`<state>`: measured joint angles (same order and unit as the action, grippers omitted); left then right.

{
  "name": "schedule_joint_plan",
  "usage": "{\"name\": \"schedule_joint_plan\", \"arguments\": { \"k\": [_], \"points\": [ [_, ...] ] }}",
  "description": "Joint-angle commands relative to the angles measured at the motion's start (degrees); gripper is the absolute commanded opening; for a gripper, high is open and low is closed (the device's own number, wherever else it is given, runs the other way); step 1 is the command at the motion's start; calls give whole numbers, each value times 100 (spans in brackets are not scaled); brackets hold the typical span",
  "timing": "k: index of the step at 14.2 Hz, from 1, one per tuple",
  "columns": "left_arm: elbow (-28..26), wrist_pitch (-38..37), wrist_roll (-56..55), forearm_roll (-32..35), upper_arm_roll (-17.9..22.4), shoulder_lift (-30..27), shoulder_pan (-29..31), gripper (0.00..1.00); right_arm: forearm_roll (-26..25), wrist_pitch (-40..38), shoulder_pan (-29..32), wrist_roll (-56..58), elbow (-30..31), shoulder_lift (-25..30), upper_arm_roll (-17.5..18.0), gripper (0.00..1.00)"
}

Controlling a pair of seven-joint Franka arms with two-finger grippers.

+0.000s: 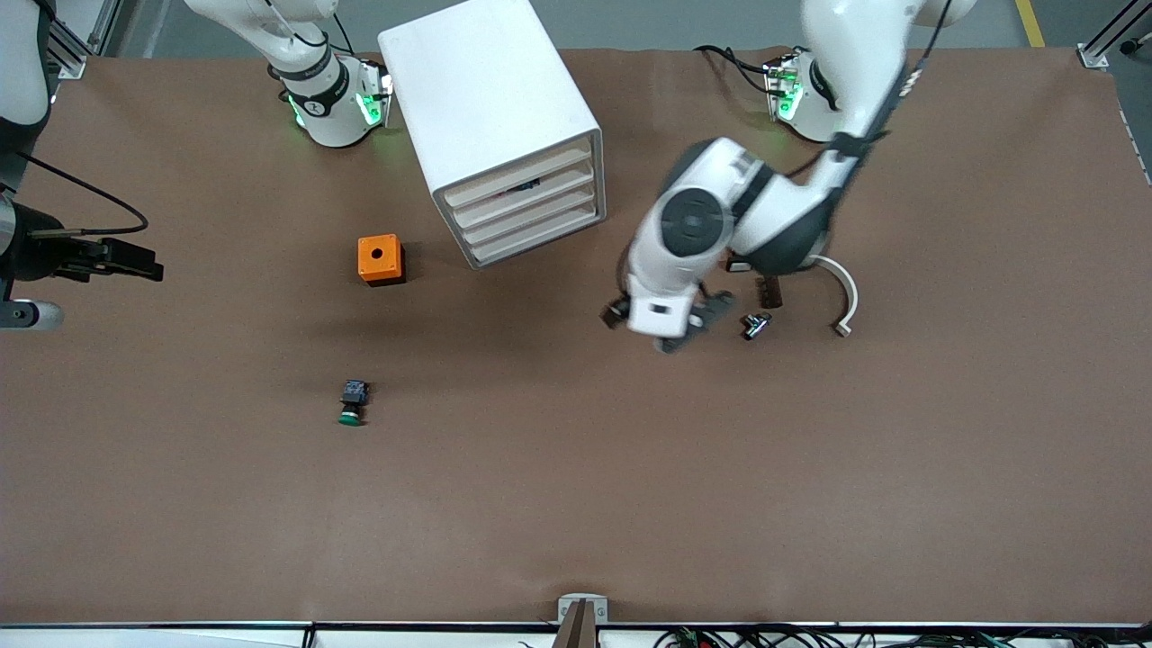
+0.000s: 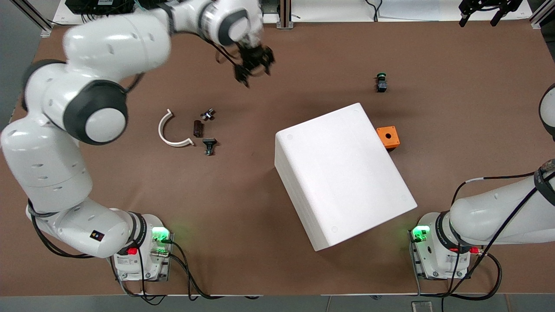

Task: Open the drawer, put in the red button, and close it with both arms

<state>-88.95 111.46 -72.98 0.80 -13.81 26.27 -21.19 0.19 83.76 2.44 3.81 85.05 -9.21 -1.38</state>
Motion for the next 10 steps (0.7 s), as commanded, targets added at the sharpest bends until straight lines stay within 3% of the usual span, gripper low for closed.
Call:
{"name": "schedule_joint_plan", "arguments": {
  "k": [1,6,10],
  "points": [
    [-140,-282,230,263,-78,-622,719,100,-19,61,107,76,38,59,77,100],
    [-140,-923,2160,263,-78,-1386,2082,100,-63,0,134,-12,-234,59,68,100],
    [-131,-1547,3777,263,-78,-1922,2689,100,-27,-62,230,59,28,77,77,100]
  ]
}}
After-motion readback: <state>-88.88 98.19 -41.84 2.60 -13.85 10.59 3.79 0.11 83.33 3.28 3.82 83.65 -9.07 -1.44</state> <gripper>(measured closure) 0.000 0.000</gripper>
